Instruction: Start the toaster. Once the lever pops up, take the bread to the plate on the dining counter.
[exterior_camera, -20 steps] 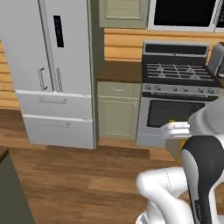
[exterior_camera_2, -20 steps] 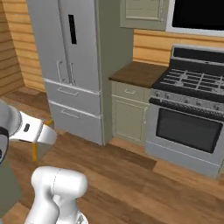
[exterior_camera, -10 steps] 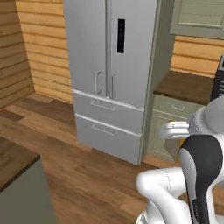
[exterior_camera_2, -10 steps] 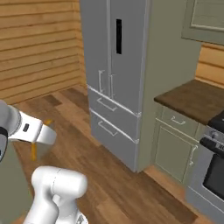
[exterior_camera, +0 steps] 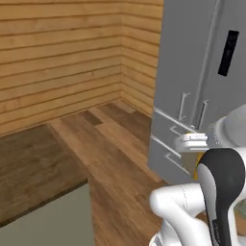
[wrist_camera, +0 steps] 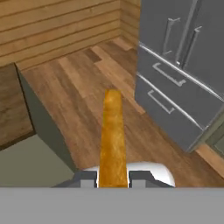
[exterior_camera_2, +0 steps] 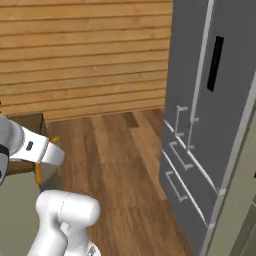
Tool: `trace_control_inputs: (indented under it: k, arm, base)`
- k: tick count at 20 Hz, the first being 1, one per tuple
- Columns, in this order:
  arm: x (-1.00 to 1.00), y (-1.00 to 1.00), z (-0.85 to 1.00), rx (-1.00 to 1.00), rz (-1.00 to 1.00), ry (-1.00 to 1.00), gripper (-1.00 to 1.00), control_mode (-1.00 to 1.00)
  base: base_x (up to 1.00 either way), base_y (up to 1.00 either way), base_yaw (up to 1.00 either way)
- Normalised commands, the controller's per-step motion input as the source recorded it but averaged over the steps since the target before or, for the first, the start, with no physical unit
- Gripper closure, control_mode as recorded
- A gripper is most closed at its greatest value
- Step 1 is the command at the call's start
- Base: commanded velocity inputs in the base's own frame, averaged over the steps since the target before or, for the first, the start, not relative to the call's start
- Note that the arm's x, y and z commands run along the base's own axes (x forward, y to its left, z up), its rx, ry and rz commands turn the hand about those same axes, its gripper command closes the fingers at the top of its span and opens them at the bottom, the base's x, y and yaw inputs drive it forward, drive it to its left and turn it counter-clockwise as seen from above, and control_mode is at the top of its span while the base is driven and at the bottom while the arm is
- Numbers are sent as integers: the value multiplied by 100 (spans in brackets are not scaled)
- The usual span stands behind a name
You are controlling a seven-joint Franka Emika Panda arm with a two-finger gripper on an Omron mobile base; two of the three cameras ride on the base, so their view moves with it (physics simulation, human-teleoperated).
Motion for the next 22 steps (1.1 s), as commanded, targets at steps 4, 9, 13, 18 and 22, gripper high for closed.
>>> trace_control_inputs:
  k: [4,9,13,18,22]
  arm:
    - [0,0,0,0,0,0,100,100]
    - [0,0,0,0,0,0,100,100]
    - [0,0,0,0,0,0,100,100]
    - [0,0,0,0,0,0,100,100]
    - [0,0,0,0,0,0,100,100]
  base:
    - [100,-16,68]
    - [100,-53,46]
    - [100,-75,34]
    - [100,-34,25]
    - [100,-2,15]
